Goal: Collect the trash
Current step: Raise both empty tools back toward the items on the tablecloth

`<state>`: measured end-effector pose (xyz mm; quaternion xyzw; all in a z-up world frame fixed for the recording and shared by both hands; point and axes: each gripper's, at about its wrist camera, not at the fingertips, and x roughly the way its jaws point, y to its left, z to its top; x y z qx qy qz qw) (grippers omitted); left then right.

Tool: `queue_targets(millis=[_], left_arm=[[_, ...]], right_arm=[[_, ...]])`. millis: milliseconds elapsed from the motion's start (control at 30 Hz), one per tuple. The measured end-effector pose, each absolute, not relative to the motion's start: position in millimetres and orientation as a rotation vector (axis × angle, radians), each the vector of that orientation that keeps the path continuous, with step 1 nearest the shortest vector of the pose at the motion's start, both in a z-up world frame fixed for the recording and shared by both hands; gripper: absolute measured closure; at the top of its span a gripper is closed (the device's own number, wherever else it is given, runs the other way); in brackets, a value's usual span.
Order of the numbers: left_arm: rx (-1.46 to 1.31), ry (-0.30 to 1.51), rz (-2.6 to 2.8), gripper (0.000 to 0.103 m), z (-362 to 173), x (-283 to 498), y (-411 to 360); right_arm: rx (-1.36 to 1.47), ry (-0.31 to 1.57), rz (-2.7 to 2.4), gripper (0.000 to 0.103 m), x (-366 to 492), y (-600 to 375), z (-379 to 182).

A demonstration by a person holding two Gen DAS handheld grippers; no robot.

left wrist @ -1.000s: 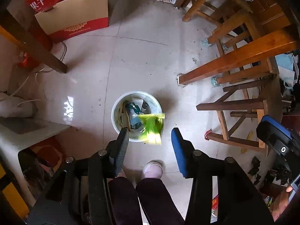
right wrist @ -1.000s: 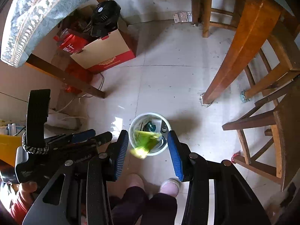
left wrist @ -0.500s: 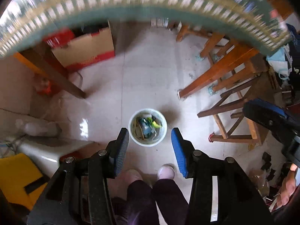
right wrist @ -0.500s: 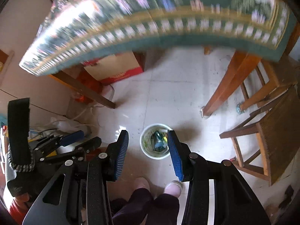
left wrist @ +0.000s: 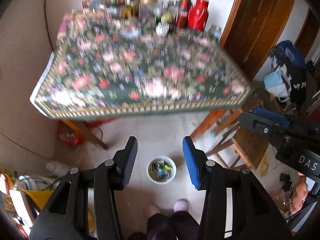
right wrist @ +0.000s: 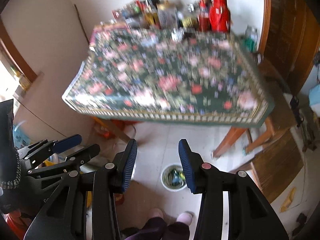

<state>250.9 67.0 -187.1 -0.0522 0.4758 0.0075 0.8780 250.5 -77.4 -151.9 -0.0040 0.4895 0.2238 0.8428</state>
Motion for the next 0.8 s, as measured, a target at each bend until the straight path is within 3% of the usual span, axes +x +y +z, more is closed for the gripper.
queue_targets(millis=[333,600,733,800], left_arm=[[-0.080,0.770,0.022,0.057,-74,205,89],[-0.060,0.627,0.018,0.049,-24,181,104],[-0.068,0.610,0.038,0.041,-18,184,111],[-0.084,0.615,0.039,0.036,-19,189,115]], right_arm=[[-0.007,0.784,0.449,0.064,214,-70,-34],[0.000,0.641,0.411,0.063,189,-65,9],[-0.006,0.612,0.393,0.039,188,-64,13],[-0.013,0.604,0.392,0.035,190,-63,14]])
